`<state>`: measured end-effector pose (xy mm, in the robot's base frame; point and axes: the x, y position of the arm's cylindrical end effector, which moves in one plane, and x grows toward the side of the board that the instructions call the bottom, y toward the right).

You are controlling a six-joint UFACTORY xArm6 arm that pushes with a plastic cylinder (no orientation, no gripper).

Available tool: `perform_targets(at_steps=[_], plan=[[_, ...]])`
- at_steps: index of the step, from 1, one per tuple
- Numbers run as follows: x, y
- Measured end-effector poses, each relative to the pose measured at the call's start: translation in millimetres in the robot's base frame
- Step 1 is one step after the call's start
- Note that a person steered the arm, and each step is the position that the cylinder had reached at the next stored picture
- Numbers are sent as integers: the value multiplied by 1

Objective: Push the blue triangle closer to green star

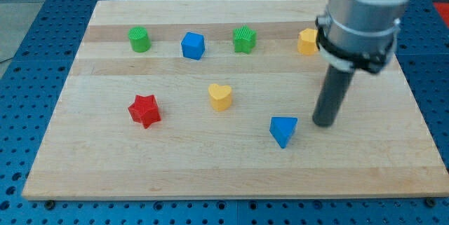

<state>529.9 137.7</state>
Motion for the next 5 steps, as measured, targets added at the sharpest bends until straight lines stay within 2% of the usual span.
perform_targets(at_steps=[1, 3, 5], plan=[[15, 0], [15, -55], [12, -79]])
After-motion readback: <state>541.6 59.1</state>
